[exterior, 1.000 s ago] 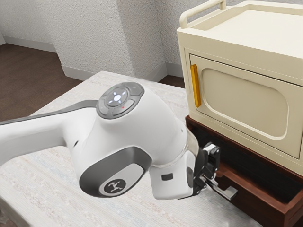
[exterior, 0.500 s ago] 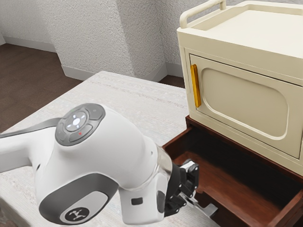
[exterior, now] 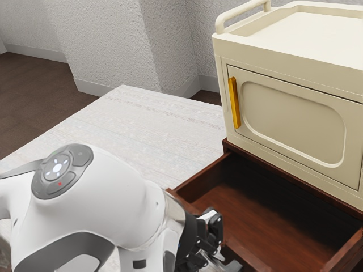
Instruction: Pull the drawer handle with one arm to open the drawer
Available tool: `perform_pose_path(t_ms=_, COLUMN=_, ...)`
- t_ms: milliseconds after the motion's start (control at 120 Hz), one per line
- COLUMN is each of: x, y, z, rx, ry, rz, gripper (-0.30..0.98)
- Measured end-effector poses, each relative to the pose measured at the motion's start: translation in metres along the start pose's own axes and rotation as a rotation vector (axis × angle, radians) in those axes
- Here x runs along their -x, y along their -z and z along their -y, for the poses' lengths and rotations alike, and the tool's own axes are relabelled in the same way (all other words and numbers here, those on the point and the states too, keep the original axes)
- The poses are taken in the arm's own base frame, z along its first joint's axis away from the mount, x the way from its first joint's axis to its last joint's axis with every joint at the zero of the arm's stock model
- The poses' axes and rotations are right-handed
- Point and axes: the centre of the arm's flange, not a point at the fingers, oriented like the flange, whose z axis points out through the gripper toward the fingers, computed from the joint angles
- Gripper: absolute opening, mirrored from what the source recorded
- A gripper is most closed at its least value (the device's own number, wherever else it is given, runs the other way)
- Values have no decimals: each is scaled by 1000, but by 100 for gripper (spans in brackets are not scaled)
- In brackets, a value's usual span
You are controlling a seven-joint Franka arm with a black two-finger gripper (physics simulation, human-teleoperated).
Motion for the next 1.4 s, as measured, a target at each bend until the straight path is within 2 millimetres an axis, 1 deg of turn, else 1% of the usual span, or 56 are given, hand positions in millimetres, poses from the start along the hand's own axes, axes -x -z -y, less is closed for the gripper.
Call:
perform_pose_path(t_ms=192, x=2, y=0, z=-10, rx=9, ry=14, rz=-5, gripper=-7)
perform_pose_path(t_ms=392, x=3, y=1, z=-13, rx=13, ry=19, rz=-8, gripper=-6)
perform_pose_path(t_ms=667, x=2, y=9, z=-18, rx=39, ry=36, rz=-21, gripper=10)
perform_pose_path(t_ms=733, x=1, y=19, z=-18, rx=40, ry=45, rz=-30, gripper=13)
perform_pose_path(t_ms=775, x=1, y=29, z=-16, rx=38, ry=54, rz=-38, gripper=15)
perform_pose_path(t_ms=808, x=2, y=40, z=-12, rx=36, ry=62, rz=-44, gripper=16)
perform_pose_path(t_ms=875, x=4, y=72, z=5, rx=33, ry=83, rz=-59, gripper=18)
perform_pose_path(t_ms=917, x=10, y=92, z=19, rx=41, ry=104, rz=-62, gripper=20)
perform_pose_path(t_ms=983, x=25, y=118, z=41, rx=75, ry=142, rz=-58, gripper=24)
perform_pose_path(t_ms=1017, x=32, y=128, z=51, rx=101, ry=159, rz=-53, gripper=26)
perform_pose_path(t_ms=1050, x=39, y=133, z=62, rx=137, ry=173, rz=-50, gripper=28)
perform_pose_path(t_ms=1100, x=51, y=134, z=77, rx=201, ry=194, rz=-49, gripper=32)
perform_pose_path(t_ms=1175, x=67, y=134, z=94, rx=284, ry=219, rz=-48, gripper=42)
perform_pose_path(t_ms=1208, x=78, y=135, z=104, rx=316, ry=239, rz=-47, gripper=45)
perform_pose_path(t_ms=1267, x=103, y=130, z=118, rx=379, ry=287, rz=-39, gripper=51)
perform_pose_path(t_ms=1317, x=130, y=124, z=128, rx=432, ry=342, rz=-25, gripper=55)
perform_pose_path(t_ms=1358, x=150, y=120, z=131, rx=470, ry=387, rz=-13, gripper=57)
perform_pose_path(t_ms=1400, x=171, y=115, z=130, rx=509, ry=440, rz=2, gripper=59)
